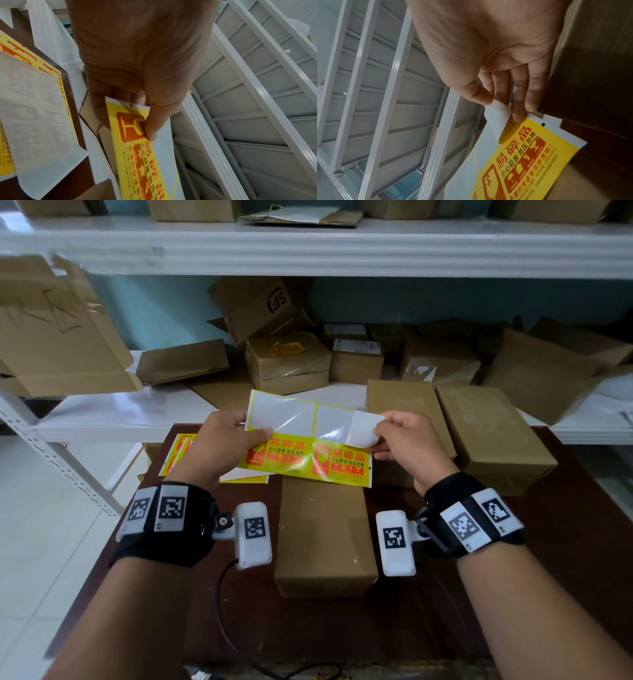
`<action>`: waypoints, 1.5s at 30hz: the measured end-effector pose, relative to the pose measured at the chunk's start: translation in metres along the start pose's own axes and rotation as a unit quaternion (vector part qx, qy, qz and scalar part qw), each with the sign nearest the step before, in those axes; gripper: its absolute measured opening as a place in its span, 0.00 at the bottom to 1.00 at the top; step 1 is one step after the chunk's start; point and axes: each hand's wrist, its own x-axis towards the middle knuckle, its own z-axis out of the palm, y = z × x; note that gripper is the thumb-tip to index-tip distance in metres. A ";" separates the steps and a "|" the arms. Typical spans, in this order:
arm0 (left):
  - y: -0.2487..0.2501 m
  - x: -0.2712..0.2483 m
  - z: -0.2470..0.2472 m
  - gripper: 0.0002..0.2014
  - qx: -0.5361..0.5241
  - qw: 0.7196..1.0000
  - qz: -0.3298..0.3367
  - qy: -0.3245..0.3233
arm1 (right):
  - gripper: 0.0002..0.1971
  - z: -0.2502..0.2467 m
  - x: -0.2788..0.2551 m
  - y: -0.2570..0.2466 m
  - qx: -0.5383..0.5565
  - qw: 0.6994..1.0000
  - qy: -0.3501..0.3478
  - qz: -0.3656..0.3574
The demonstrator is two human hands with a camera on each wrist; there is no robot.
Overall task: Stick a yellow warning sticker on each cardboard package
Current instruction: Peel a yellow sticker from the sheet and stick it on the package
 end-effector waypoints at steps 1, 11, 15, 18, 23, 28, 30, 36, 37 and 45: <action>-0.001 0.000 0.000 0.06 0.000 1.000 0.000 0.000 | 0.10 0.000 0.000 0.000 -0.005 1.000 0.001 -0.002; -0.003 0.002 0.000 0.06 0.012 1.000 0.002 -0.002 | 0.12 0.000 -0.003 -0.003 0.024 0.999 -0.023 -0.007; -0.005 0.004 0.000 0.07 0.013 1.000 0.000 -0.001 | 0.13 0.001 -0.005 -0.005 0.054 0.998 -0.032 0.010; -0.006 0.004 -0.001 0.07 0.016 1.000 0.000 0.001 | 0.14 0.001 -0.007 -0.007 0.069 0.997 -0.036 0.017; -0.005 0.004 -0.002 0.07 0.013 1.000 0.000 0.005 | 0.15 0.000 -0.009 -0.009 0.085 0.995 -0.037 0.028; -0.002 0.001 -0.002 0.07 0.014 1.000 0.005 0.008 | 0.15 -0.002 -0.009 -0.009 0.111 0.992 -0.040 0.037; -0.001 0.001 -0.002 0.07 0.013 1.000 0.006 0.013 | 0.15 -0.003 -0.009 -0.009 0.125 0.991 -0.040 0.040; -0.003 0.003 -0.004 0.09 0.009 1.000 0.006 0.016 | 0.14 -0.005 -0.005 -0.006 0.145 0.987 -0.032 0.052; -0.003 0.003 -0.005 0.09 0.007 1.000 0.005 0.016 | 0.14 -0.005 -0.005 -0.006 0.149 0.987 -0.033 0.052; -0.003 0.004 -0.007 0.05 -0.009 0.999 0.006 0.039 | 0.15 -0.007 -0.004 -0.005 0.145 0.988 -0.025 0.051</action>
